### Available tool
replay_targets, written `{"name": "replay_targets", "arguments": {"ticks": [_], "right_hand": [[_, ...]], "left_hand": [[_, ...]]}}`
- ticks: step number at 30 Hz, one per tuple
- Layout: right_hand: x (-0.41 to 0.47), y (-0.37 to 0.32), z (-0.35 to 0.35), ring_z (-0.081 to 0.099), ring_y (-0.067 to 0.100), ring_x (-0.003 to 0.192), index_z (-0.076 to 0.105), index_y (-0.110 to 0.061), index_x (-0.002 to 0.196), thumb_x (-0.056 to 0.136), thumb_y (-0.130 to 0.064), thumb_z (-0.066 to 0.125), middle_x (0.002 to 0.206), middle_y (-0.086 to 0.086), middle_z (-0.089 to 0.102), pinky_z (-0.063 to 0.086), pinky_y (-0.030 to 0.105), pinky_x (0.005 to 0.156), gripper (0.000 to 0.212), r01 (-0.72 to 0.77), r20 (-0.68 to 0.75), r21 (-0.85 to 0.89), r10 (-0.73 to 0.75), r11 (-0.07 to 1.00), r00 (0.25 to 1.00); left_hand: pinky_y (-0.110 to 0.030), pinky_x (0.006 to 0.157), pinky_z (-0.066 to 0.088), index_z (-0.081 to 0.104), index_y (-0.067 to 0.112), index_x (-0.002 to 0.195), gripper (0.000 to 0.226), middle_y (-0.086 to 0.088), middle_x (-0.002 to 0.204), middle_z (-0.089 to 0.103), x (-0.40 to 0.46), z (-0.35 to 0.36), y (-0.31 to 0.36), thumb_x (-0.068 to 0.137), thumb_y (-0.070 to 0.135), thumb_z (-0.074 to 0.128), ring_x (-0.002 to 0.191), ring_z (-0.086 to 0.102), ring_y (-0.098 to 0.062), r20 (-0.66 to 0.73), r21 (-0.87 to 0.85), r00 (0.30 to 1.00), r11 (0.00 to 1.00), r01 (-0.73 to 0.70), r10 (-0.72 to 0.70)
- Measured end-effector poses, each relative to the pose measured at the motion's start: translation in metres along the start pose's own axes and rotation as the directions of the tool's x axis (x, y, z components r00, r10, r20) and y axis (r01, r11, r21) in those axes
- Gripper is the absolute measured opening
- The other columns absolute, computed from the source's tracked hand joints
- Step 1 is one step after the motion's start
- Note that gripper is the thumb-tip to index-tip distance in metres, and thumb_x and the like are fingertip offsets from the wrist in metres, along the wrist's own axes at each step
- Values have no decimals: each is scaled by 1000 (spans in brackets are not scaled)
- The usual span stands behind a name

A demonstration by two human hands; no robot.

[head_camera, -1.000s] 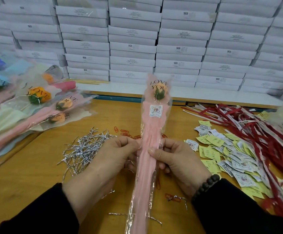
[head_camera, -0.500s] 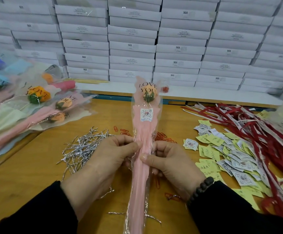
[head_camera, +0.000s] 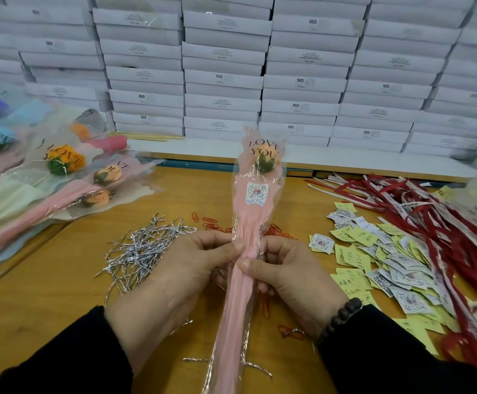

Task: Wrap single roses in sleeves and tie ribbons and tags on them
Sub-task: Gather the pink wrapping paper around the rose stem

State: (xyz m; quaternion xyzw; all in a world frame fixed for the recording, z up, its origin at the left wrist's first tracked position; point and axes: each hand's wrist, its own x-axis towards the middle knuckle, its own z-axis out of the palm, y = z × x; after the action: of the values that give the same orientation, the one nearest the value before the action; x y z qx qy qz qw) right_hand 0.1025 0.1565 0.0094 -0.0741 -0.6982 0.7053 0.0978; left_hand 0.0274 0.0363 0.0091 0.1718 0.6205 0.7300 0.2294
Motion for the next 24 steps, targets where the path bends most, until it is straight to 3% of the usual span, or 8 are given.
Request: {"name": "replay_targets", "arguments": {"ticks": [4, 6, 10, 13, 18, 21, 24], "right_hand": [[0, 2, 1, 44, 2, 40, 62, 12, 93, 80, 2, 66, 70, 15, 57, 37, 11, 41, 17, 20, 1, -64, -20, 998, 1000], [1, 2, 1, 44, 2, 40, 60, 14, 93, 80, 1, 67, 71, 16, 55, 37, 11, 41, 20, 23, 5, -72, -22, 997, 1000], [1, 0, 0, 46, 3, 41, 63, -3, 80, 81, -13, 68, 56, 2, 55, 36, 13, 41, 11, -4, 11, -75, 4, 997, 1000], [4, 1, -2, 45, 7, 39, 62, -15, 69, 85, -23, 64, 49, 4, 54, 35, 14, 41, 18, -8, -72, -73, 3, 997, 997], [7, 3, -6, 42, 6, 37, 65, -17, 72, 86, -24, 63, 45, 0, 53, 34, 14, 39, 16, -37, -146, -26, 33, 999, 989], [8, 5, -7, 42, 9, 43, 67, -18, 69, 84, -20, 66, 52, 3, 55, 33, 15, 40, 14, -17, -150, -32, 12, 999, 989], [8, 5, -7, 43, 6, 39, 65, -15, 70, 83, -12, 66, 46, 0, 53, 33, 13, 38, 14, -7, -142, 32, 12, 999, 990]], "left_hand": [[-20, 41, 37, 66, -2, 76, 2, -18, 64, 56, 1, 3, -2, 75, -4, 66, 44, 46, -15, -57, 52, 998, 999, -1, 4], [-23, 47, 43, 66, -1, 75, 7, -21, 69, 59, 2, 2, -2, 79, -5, 63, 52, 50, -22, -70, 58, 997, 998, -4, 8], [-29, 60, 39, 66, -4, 82, 4, -23, 77, 59, 1, 0, 0, 80, -4, 62, 68, 47, -29, -72, 48, 997, 999, -22, 25], [-25, 54, 37, 66, 0, 77, 6, -19, 72, 59, 2, -1, 0, 80, -3, 63, 59, 47, -22, -72, 67, 997, 998, -16, 21], [-20, 46, 40, 66, 0, 76, 4, -16, 70, 60, 1, -1, 1, 79, -2, 64, 52, 51, -17, -62, 76, 998, 997, -4, 8], [-17, 43, 39, 65, 0, 76, 5, -15, 66, 57, 0, 0, 1, 78, -4, 64, 49, 49, -13, -47, 83, 999, 996, -18, 22], [-14, 38, 37, 65, -1, 75, 5, -15, 66, 55, -2, 2, 2, 77, -5, 65, 43, 48, -7, -36, 78, 999, 997, -29, 32]]}}
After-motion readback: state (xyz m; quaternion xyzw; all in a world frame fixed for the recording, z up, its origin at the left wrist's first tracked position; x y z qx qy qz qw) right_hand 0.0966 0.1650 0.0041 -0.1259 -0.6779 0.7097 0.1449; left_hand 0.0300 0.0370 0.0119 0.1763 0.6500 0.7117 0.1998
